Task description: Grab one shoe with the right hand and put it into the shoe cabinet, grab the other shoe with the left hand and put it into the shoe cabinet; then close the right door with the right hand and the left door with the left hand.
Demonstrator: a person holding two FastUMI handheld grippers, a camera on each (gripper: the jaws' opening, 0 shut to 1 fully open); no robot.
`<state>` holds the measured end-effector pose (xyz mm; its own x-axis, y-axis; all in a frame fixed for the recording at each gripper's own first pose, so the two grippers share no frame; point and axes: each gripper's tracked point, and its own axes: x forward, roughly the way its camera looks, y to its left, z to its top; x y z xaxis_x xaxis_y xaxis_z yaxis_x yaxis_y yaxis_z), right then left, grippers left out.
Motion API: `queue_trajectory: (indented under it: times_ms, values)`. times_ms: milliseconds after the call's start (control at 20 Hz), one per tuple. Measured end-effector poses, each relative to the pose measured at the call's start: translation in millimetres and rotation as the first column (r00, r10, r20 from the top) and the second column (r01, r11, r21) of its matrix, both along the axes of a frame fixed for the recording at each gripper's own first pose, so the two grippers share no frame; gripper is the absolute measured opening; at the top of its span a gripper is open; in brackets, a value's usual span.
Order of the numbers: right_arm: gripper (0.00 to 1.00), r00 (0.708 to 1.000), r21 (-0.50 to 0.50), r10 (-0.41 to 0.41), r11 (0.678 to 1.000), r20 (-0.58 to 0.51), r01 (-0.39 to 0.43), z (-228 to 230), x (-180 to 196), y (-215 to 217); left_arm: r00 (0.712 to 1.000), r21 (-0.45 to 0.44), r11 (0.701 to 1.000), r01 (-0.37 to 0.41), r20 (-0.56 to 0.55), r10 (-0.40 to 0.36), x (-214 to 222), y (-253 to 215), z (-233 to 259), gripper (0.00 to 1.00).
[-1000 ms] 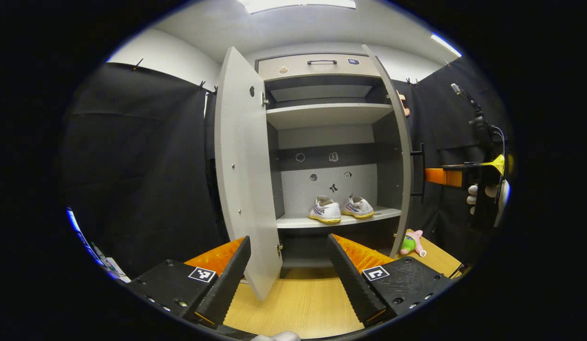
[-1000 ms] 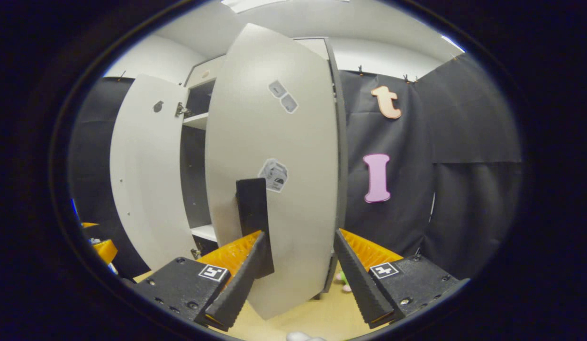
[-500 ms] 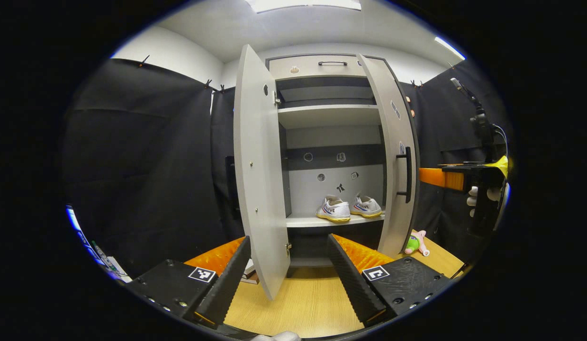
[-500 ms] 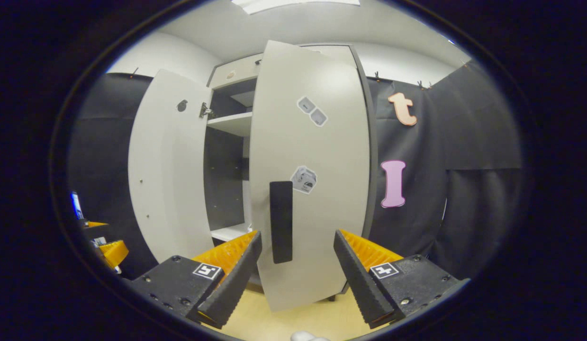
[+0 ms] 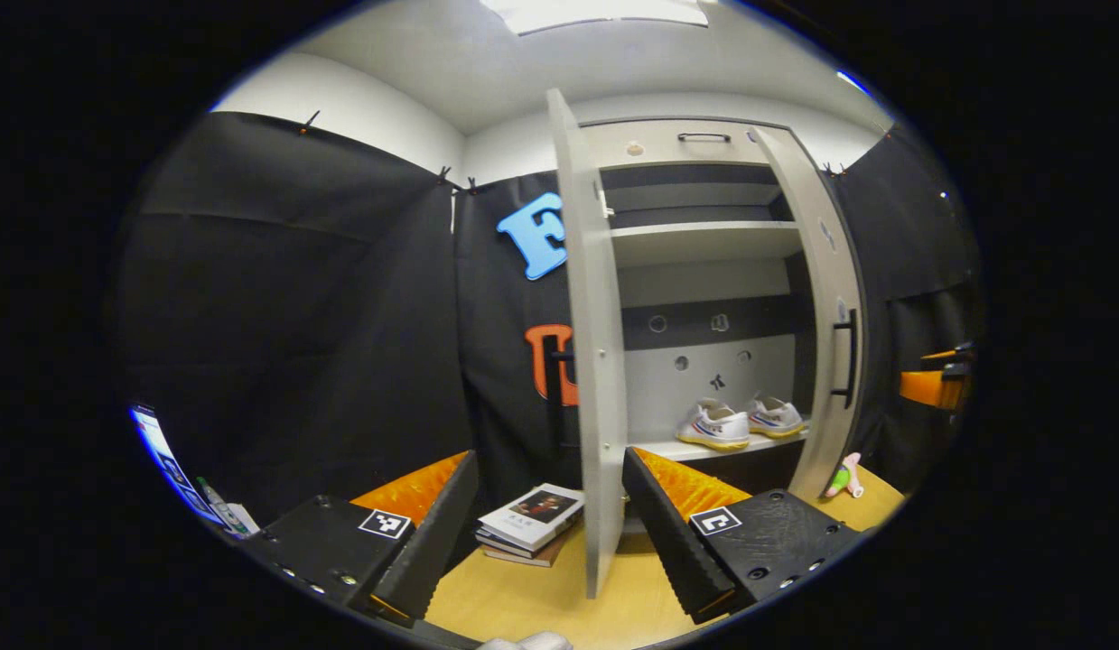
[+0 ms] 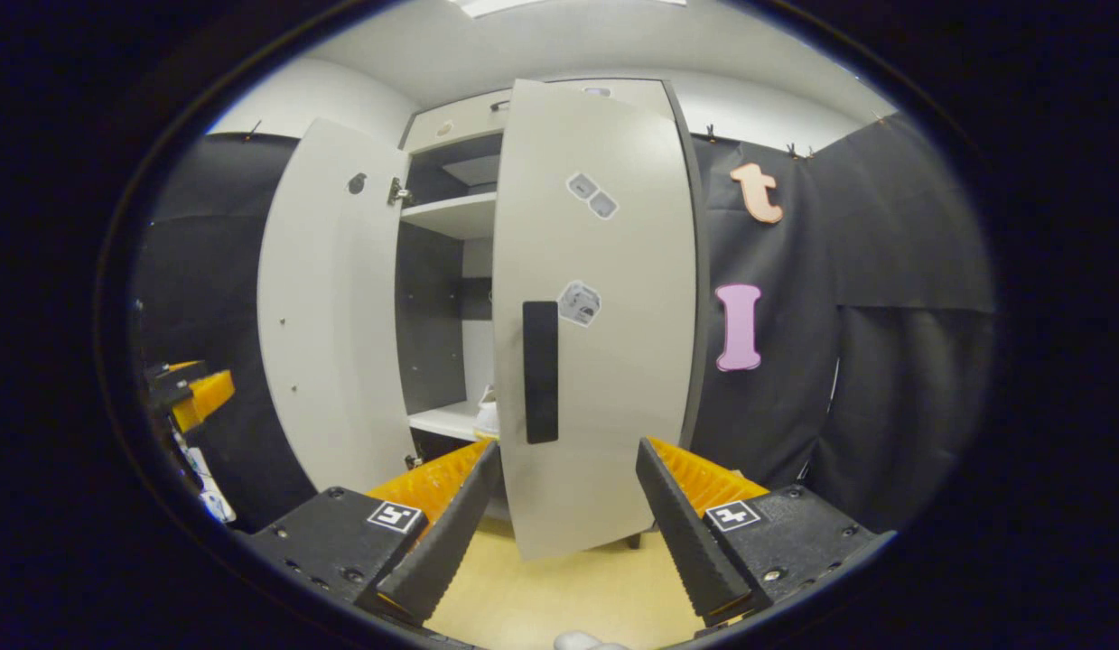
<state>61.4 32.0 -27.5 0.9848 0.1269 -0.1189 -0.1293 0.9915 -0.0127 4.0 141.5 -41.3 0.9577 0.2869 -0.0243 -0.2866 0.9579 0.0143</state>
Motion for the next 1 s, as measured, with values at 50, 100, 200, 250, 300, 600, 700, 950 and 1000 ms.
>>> queue_trajectory:
  times_ms: [50, 100, 200, 250, 300, 600, 700, 950, 1000]
  values:
    - [0.96, 1.0, 0.004, -0.006, 1.0, -0.01, 0.006, -4.2, -5.5, 0.3, 0.999, -0.003, 0.999, -0.037, 0.003, 0.037, 7.9, 20.6, 2.7, 0.96]
    - [0.99, 1.0, 0.007, -0.012, 1.0, -0.018, 0.012, -8.6, -11.0, 1.0, 0.998, -0.002, 0.998, -0.066, 0.011, 0.066, 19.0, 39.4, 5.4, 0.96]
    - [0.99, 0.999, 0.009, -0.023, 1.0, -0.038, 0.024, -16.5, -20.8, 1.4, 0.995, -0.009, 0.995, -0.101, -0.003, 0.101, 42.1, 67.8, 2.3, 0.96]
    - [0.99, 0.998, 0.007, -0.03, 1.0, -0.049, 0.03, -20.2, -24.9, 0.9, 0.994, -0.013, 0.994, -0.105, -0.007, 0.105, 52.5, 75.0, -1.0, 0.96]
    - [0.99, 0.998, 0.007, -0.035, 0.999, -0.059, 0.036, -24.3, -28.6, -0.2, 0.995, -0.027, 0.994, -0.101, -0.022, 0.101, 63.1, 77.9, -6.2, 0.95]
    - [0.99, 0.995, 0.005, -0.061, 0.998, -0.075, 0.061, -28.5, -41.5, -7.8, 0.998, -0.001, 0.999, -0.052, -0.03, 0.051, 93.8, 68.9, -13.5, 0.96]
    - [0.99, 0.995, 0.012, -0.064, 0.998, -0.076, 0.065, -28.6, -42.7, -9.5, 0.999, 0.013, 0.999, -0.046, -0.025, 0.047, 98.6, 66.3, -12.3, 0.94]
    - [0.99, 0.995, 0.019, -0.063, 0.998, -0.081, 0.064, -30.5, -42.4, -13.5, 0.999, -0.014, 0.999, -0.033, -0.029, 0.033, 95.1, 58.1, -13.0, 0.9]
    - [0.99, 0.995, 0.022, -0.062, 0.998, -0.082, 0.064, -30.6, -42.4, -14.4, 0.999, -0.008, 0.999, -0.035, -0.025, 0.035, 94.6, 56.1, -11.8, 0.89]
